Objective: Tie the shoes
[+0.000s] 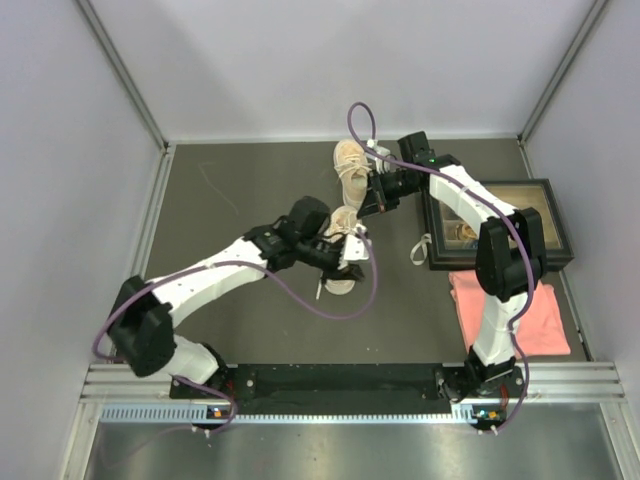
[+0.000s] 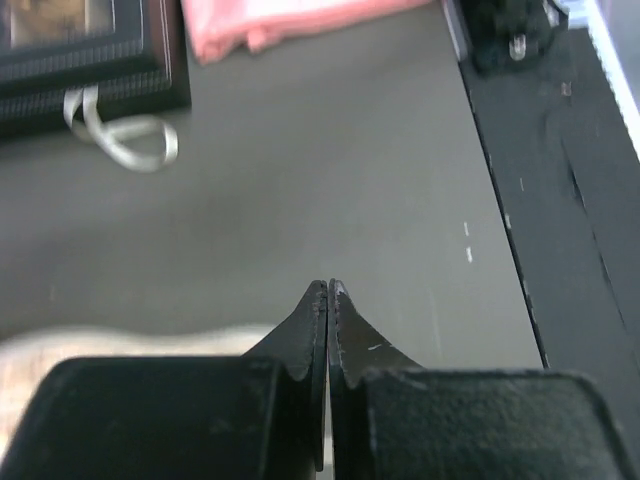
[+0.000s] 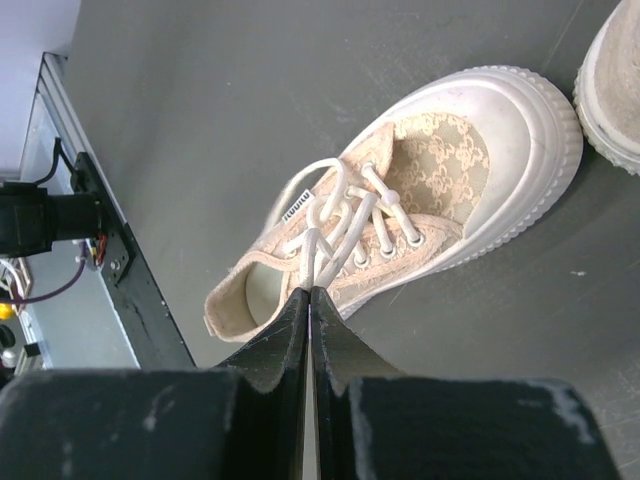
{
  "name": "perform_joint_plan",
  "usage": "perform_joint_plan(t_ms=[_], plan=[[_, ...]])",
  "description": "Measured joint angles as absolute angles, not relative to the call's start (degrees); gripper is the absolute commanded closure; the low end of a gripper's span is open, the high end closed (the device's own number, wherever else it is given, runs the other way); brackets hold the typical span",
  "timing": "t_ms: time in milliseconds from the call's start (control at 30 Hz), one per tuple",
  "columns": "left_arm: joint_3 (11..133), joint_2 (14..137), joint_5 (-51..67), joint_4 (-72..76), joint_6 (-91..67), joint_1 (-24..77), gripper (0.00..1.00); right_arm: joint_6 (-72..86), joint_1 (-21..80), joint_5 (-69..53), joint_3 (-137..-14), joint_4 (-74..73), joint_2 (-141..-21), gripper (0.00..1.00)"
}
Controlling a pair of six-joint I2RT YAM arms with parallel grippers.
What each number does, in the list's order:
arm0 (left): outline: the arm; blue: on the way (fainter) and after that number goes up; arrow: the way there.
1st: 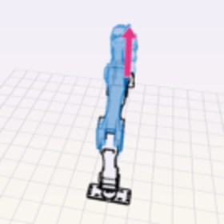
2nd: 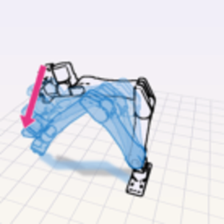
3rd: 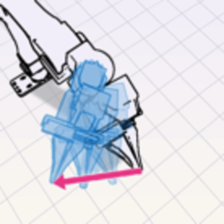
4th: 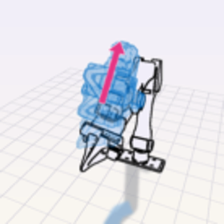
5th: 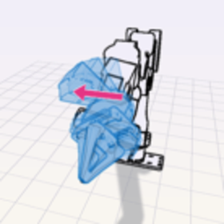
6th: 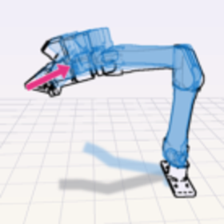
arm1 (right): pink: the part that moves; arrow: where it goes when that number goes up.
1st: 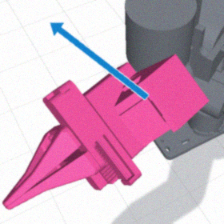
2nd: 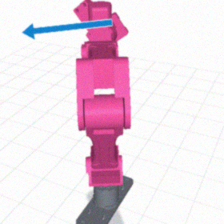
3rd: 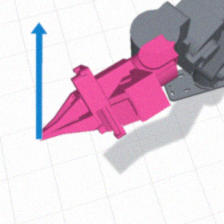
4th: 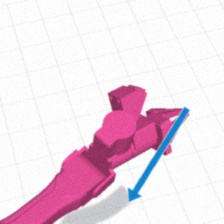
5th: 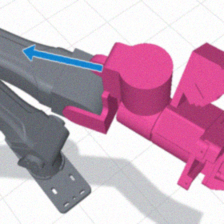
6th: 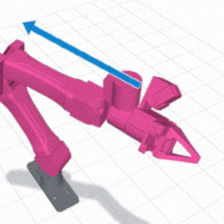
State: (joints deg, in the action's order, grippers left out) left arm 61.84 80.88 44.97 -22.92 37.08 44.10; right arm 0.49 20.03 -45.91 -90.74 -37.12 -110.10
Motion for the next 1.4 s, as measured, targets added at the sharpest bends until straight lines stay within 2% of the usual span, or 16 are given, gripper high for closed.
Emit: perform_joint_plan(t_ms=[133,200,267,300,400,533,667,933,1200,1400], plan=[[64.25,88.84,44.36,-12.49,30.57,48.12,1.0,0.34,20.03,-46.59,-90.74,-36.51,-110.1,1.0],[64.49,91.37,43.57,-9.21,27.68,48.84,0.81,-0.05,20.03,-46.63,-90.74,-36.49,-110.1,1.0],[64.49,91.64,41.54,-9.13,26.02,48.53,0.66,-0.45,20.03,-46.63,-90.74,-36.53,-110.1,1.0],[64.47,91.18,40.49,-9.3,25.12,47.92,0.61,-0.62,20.03,-46.63,-90.74,-36.62,-110.1,1.0],[59.22,84.88,37.15,-9.13,23.33,42.46,0.52,-1.21,20.03,-46.65,-90.63,-36.69,-110.08,1.0],[48.31,71.81,29.61,-11.2,25.06,34.04,0.47,-1.56,20.03,-46.68,-89.32,-36.56,-109.71,1.0],[42.33,67.59,24.25,-15.51,28.77,34.76,0.46,-1.67,20.03,-46.63,-88.01,-36.49,-109.54,1.0],[44.05,78.74,15.49,-20.88,25.93,38.3,0.43,-1.87,20.03,-46.61,-87.64,-36.49,-109.54,1.0],[47.86,84.33,9.58,-20.14,20.08,40.47,0.52,-1.96,20.03,-46.61,-87.64,-36.47,-109.54,1.0],[49.74,89.1,7.55,-18.85,16.69,40.64,0.53,-1.93,20.03,-46.61,-87.64,-36.45,-109.54,1.0]])
